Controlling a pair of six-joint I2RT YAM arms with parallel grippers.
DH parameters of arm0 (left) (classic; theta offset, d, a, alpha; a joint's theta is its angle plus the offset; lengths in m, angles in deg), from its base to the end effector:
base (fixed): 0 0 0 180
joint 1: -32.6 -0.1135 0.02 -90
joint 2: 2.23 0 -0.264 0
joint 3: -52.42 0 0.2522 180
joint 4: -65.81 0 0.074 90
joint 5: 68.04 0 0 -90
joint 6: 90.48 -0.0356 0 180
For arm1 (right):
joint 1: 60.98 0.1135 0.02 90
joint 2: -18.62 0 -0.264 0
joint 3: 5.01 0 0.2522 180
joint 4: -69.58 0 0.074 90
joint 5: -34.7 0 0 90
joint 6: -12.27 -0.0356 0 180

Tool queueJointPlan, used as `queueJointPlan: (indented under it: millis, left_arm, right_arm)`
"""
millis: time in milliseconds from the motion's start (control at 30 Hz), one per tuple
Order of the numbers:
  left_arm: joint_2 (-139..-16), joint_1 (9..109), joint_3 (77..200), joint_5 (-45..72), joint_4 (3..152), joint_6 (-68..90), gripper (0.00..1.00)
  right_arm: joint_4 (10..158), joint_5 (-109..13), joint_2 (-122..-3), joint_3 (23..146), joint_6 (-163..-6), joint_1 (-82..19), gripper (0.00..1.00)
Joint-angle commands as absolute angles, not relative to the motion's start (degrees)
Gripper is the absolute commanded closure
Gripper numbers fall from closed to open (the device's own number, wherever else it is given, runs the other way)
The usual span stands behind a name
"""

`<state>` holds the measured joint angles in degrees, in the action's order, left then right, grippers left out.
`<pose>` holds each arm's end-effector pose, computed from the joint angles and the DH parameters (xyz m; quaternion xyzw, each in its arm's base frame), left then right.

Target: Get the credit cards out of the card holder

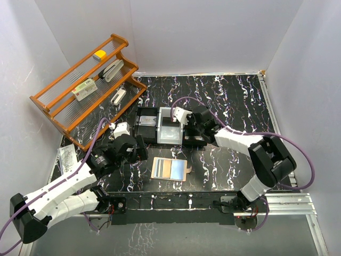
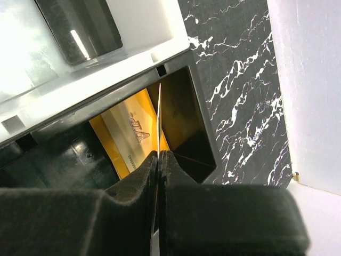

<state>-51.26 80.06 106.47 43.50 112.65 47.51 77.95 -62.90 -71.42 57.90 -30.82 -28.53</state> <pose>0.1300 -0.1223 0.2635 -0.0804 0.8965 -0.1819 0.3960 0.2840 0.1750 0.1990 -0.5430 0.7021 -0.1159 0.4458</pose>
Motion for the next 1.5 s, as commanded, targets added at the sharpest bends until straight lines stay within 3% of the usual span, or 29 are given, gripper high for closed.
queueJointPlan:
  millis: [0,467,967,1467]
  left_arm:
    - [-51.0,80.0,106.8,43.8,113.3,46.1,0.01]
    - [-50.4,80.0,109.9,43.6,114.2,44.8,0.01]
    - [-49.9,79.9,108.8,39.9,111.2,43.7,0.01]
    - [-52.2,80.0,108.6,36.9,109.7,43.1,0.01]
  right_arm:
    - [74.6,-63.7,-73.6,61.3,-27.8,-28.8,1.00]
    - [74.4,-64.5,-79.6,63.2,-24.7,-28.9,0.96]
    - [78.3,-62.5,-82.6,63.9,-25.6,-29.4,0.72]
    - [79.4,-54.7,-74.6,63.5,-31.6,-31.4,0.49]
